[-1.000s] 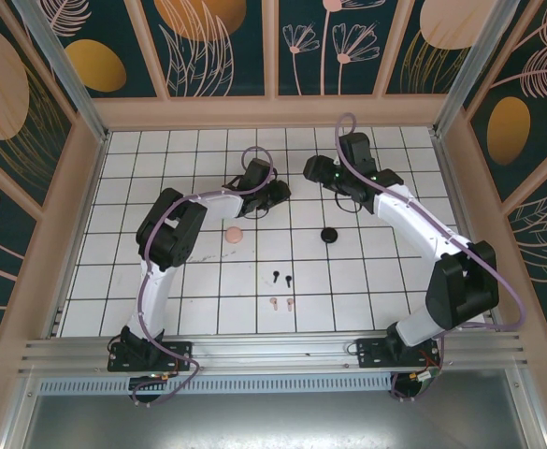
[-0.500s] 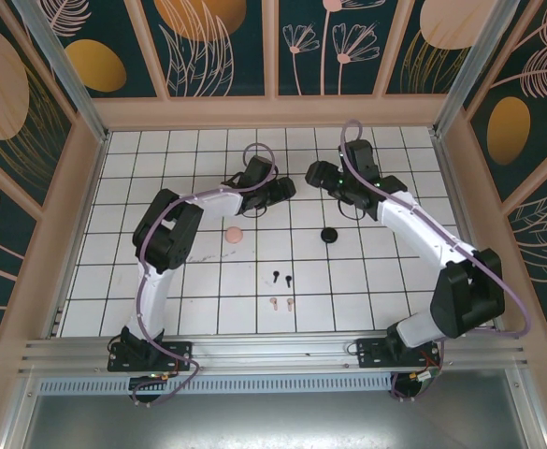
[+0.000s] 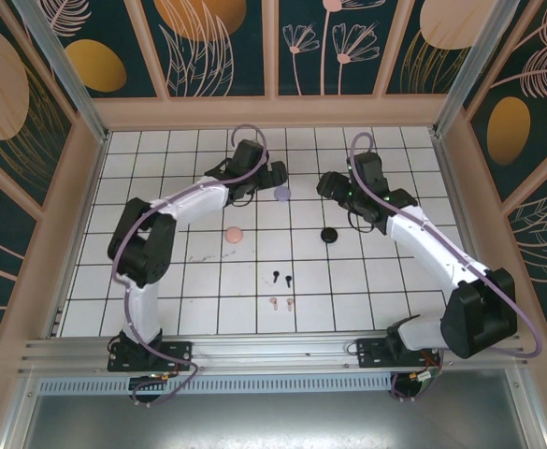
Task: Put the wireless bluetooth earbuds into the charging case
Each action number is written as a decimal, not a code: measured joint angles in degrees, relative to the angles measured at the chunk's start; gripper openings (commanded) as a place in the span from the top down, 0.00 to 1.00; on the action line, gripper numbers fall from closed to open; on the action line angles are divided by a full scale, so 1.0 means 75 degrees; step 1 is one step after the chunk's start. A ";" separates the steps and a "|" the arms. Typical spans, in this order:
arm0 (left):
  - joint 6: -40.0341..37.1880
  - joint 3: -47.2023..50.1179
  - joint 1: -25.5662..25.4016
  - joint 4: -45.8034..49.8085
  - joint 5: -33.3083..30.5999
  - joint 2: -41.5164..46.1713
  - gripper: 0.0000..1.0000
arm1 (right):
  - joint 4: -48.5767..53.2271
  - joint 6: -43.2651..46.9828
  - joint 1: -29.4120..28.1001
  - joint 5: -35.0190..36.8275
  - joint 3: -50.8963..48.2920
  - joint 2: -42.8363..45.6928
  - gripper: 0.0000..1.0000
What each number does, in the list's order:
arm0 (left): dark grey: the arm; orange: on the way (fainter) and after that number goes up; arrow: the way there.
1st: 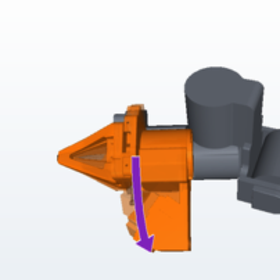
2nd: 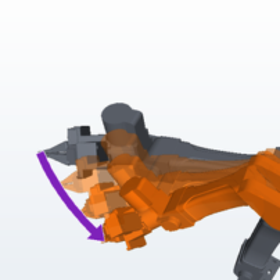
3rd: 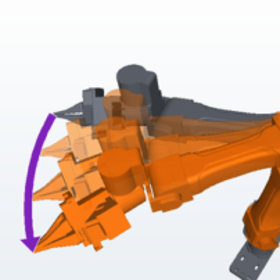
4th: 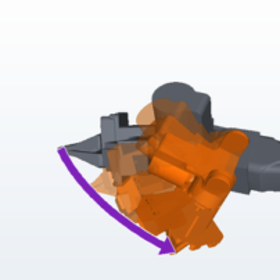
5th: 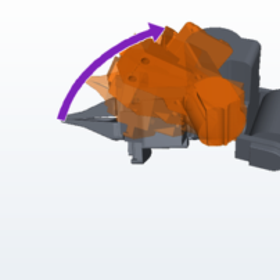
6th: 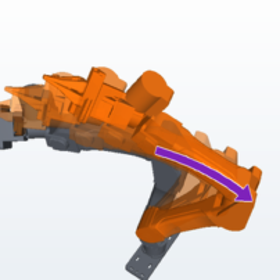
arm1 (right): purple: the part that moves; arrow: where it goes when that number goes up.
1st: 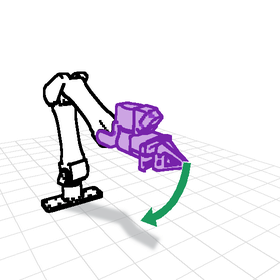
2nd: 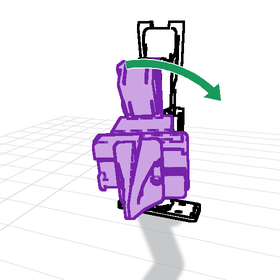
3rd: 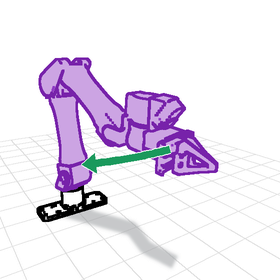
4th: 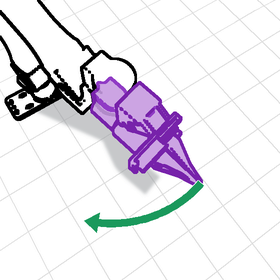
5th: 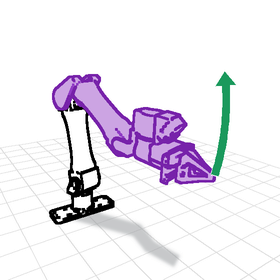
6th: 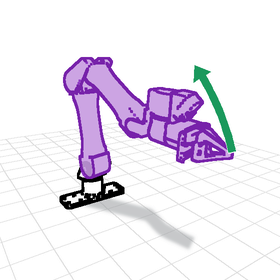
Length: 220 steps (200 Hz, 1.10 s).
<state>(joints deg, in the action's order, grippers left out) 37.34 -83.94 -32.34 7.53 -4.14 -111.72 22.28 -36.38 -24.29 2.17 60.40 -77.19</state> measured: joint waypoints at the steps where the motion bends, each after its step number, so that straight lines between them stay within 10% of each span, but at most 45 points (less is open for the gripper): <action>1: -0.0020 0.0012 0.0000 -0.0003 -0.0020 0.0058 0.01 | 0.0006 0.0000 0.0000 0.0003 -0.0012 0.0000 0.21; 99: -0.0522 0.2078 0.0000 -0.1635 -0.1335 0.2879 0.01 | 0.0609 0.0294 -0.0009 0.0391 -0.1064 -0.0015 0.21; 220: -0.0058 0.4249 0.0006 -0.3162 -0.0912 0.4500 0.01 | 0.0108 0.2186 -0.0023 -0.0391 -0.0629 -0.2005 0.21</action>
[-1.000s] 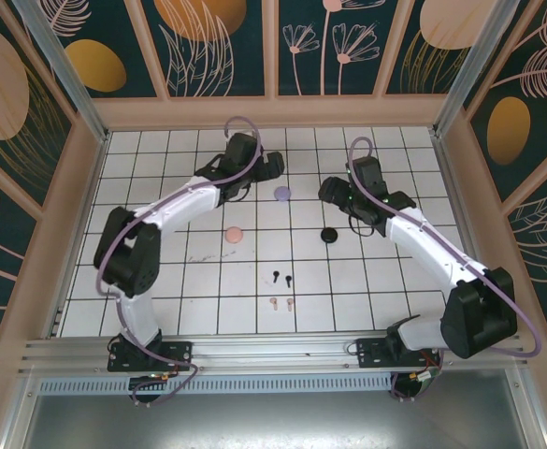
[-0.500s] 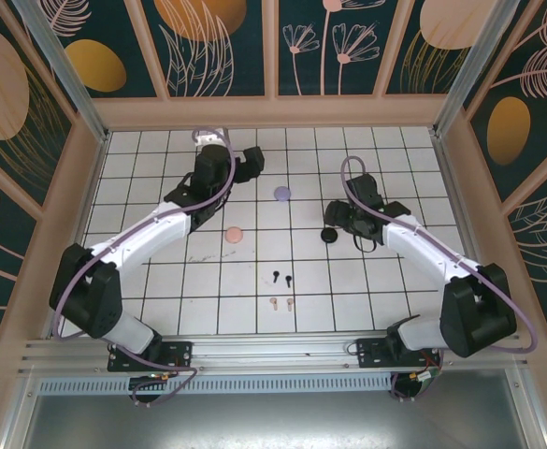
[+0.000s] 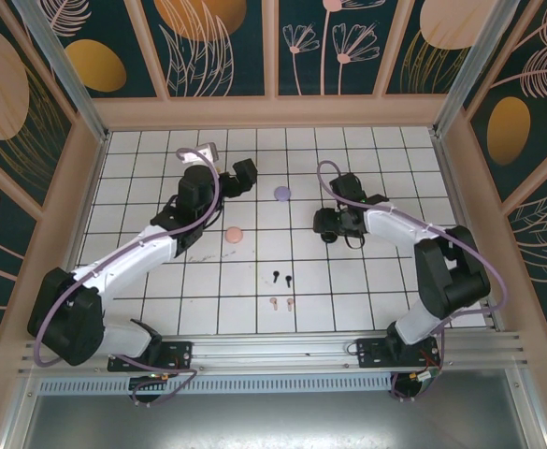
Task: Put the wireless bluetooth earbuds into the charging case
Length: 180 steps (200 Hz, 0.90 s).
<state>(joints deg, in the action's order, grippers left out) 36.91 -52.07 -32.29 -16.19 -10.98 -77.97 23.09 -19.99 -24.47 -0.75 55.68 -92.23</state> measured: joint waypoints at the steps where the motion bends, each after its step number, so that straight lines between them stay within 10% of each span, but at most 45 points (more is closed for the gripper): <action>1: 0.0000 0.0003 0.0000 0.0006 -0.0015 0.0015 0.01 | -0.0017 0.0000 0.0000 -0.0009 0.0020 -0.0038 0.21; 180: 0.0318 0.1008 0.0009 0.0221 -0.1603 0.1309 0.01 | -0.0382 -0.0466 -0.0443 -0.0714 0.0055 -0.0551 0.24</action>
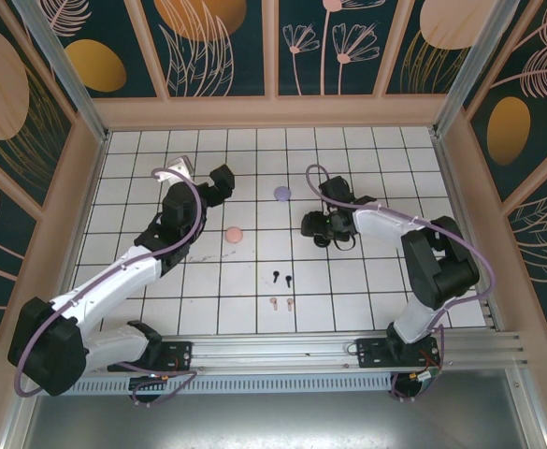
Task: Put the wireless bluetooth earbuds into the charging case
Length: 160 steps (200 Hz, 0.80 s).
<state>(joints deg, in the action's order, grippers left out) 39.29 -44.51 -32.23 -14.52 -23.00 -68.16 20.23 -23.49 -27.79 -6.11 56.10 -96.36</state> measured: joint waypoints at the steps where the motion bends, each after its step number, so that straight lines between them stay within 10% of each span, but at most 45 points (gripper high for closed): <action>1: 0.0000 -0.0009 0.0000 0.0006 0.0003 -0.0006 0.02 | 0.0006 0.0000 -0.0006 0.0000 0.0000 0.0000 0.23; 160: -0.0230 -0.0440 0.0000 0.0149 0.1419 -0.0682 0.01 | 0.0755 0.0093 -0.0262 0.0801 0.0157 -0.0012 0.23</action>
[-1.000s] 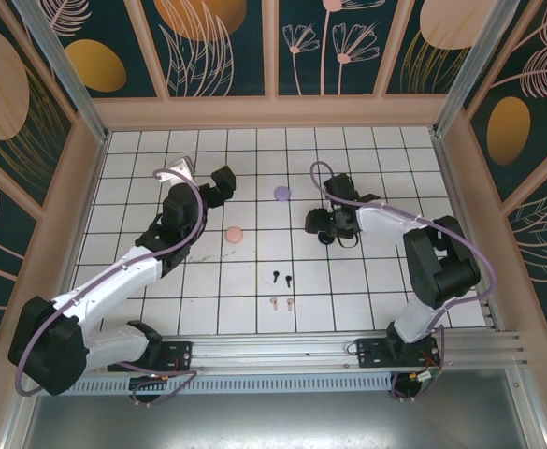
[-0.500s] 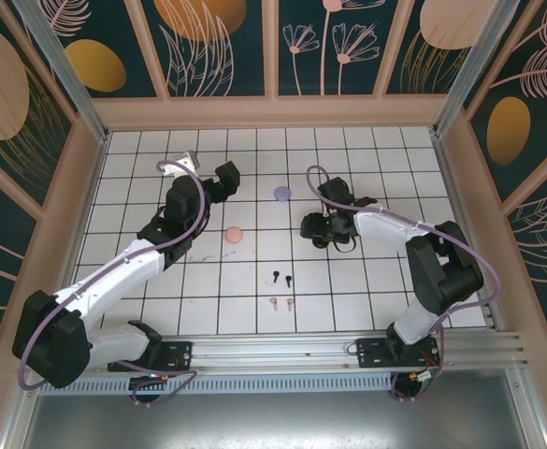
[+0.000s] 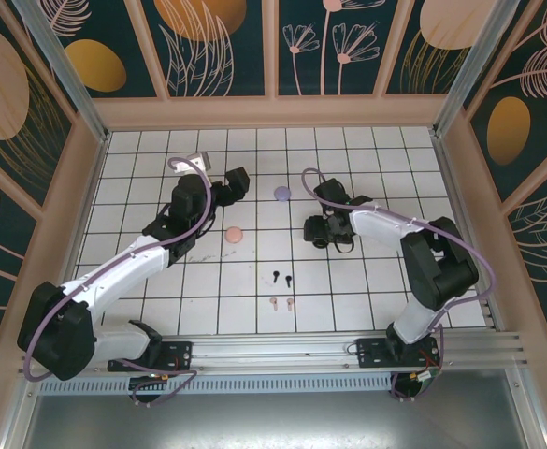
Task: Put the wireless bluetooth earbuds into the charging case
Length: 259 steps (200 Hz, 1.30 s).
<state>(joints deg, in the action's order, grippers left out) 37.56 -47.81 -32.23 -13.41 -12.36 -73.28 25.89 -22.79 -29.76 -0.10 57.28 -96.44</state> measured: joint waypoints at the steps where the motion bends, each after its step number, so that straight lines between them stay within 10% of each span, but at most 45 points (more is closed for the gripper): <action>1: 0.0000 0.0000 0.0000 -0.0003 0.0003 0.0000 0.01 | 0.0003 0.0000 0.0000 0.0000 0.0000 -0.0003 0.23; 259: 0.0306 0.0003 0.0000 -0.0525 0.0618 -0.0347 0.01 | 0.0612 -0.0641 -0.0970 0.0836 0.0527 -0.0323 0.25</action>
<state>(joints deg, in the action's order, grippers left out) 39.86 -47.79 -32.23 -17.34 -7.73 -75.88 30.48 -27.59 -37.04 6.17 61.23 -98.87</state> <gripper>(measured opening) 0.986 0.757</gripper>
